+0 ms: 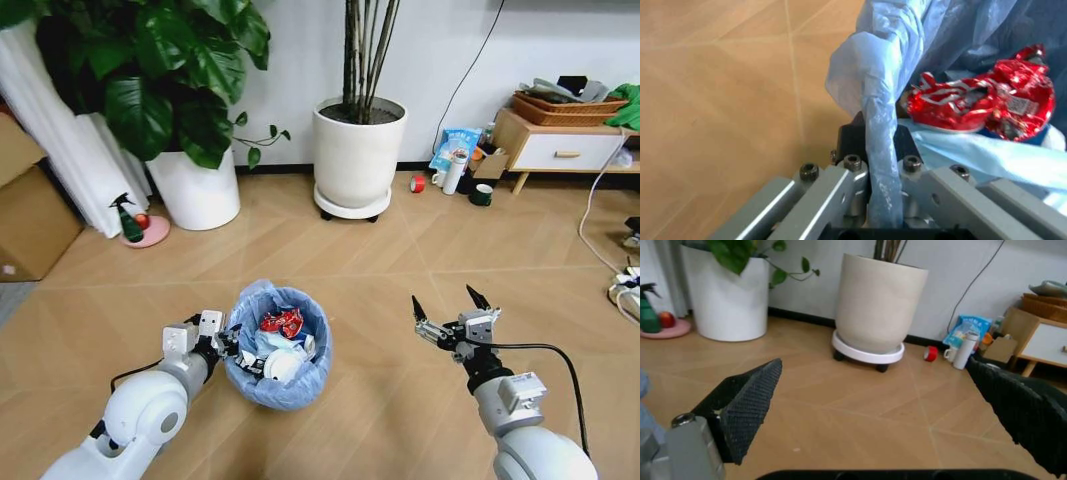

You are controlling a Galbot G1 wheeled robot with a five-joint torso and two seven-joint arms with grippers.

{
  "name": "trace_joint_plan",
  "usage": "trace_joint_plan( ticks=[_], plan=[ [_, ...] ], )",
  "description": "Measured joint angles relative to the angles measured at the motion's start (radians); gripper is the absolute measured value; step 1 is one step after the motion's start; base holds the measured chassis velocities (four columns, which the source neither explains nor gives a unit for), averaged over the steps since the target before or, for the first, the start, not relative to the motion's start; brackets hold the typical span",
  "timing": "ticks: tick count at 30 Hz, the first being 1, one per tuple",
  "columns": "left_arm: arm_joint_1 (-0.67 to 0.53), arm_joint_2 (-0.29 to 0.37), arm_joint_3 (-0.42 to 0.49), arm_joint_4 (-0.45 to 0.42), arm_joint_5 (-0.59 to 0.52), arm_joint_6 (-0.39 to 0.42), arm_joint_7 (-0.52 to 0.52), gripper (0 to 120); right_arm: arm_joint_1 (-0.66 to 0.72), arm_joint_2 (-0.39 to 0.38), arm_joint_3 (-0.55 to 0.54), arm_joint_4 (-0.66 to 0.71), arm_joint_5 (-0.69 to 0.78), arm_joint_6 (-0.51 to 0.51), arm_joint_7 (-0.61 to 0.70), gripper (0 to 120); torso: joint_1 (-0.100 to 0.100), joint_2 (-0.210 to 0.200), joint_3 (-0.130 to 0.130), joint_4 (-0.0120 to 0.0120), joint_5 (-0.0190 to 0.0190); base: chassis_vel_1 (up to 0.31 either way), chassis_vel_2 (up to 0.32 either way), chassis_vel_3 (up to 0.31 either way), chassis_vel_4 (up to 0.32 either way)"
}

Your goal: Pick up the trash bin and place the garbage on the floor into it.

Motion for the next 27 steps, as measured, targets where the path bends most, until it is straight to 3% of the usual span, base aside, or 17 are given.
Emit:
trace_joint_plan(
  ticks=[4, 7, 9, 11, 14, 27],
  plan=[
    [0.001, -0.001, 0.000, 0.000, 0.002, -0.001, 0.000, 0, -0.001, 0.001, -0.001, -0.001, 0.000, 0.000, 0.000, 100, 0.000, 0.000, 0.000, 0.0000, -0.0009, 0.429, -0.093, -0.458, 0.092],
    [0.000, -0.002, 0.000, 0.000, 0.002, -0.001, 0.000, 0, -0.002, 0.002, -0.003, -0.003, 0.001, 0.000, 0.000, 100, 0.000, 0.000, 0.000, -0.0001, 0.0008, 0.422, -0.125, -0.430, 0.112],
    [0.001, -0.004, 0.001, 0.000, 0.002, -0.001, 0.000, 0, -0.002, 0.002, -0.004, -0.004, 0.002, 0.000, 0.000, 100, 0.000, 0.000, 0.000, -0.0001, -0.0009, 0.445, -0.166, -0.433, 0.144],
    [0.004, -0.004, 0.000, -0.001, 0.004, -0.002, 0.001, 0, -0.001, 0.000, -0.005, -0.006, 0.003, 0.000, 0.000, 100, 0.000, 0.000, 0.000, -0.0003, 0.0009, 0.432, -0.161, -0.425, 0.163],
    [0.012, -0.005, -0.002, -0.002, 0.006, -0.002, 0.002, 0, 0.001, -0.001, -0.009, -0.007, 0.005, 0.000, 0.000, 100, 0.000, 0.000, 0.000, -0.0003, -0.0006, 0.457, -0.179, -0.470, 0.192],
    [0.020, -0.011, -0.009, -0.003, 0.012, -0.004, 0.003, 0, 0.000, -0.006, -0.013, -0.016, 0.011, 0.000, -0.001, 100, 0.000, 0.000, 0.000, 0.0000, 0.0005, 0.481, -0.234, -0.474, 0.232]
  ],
)
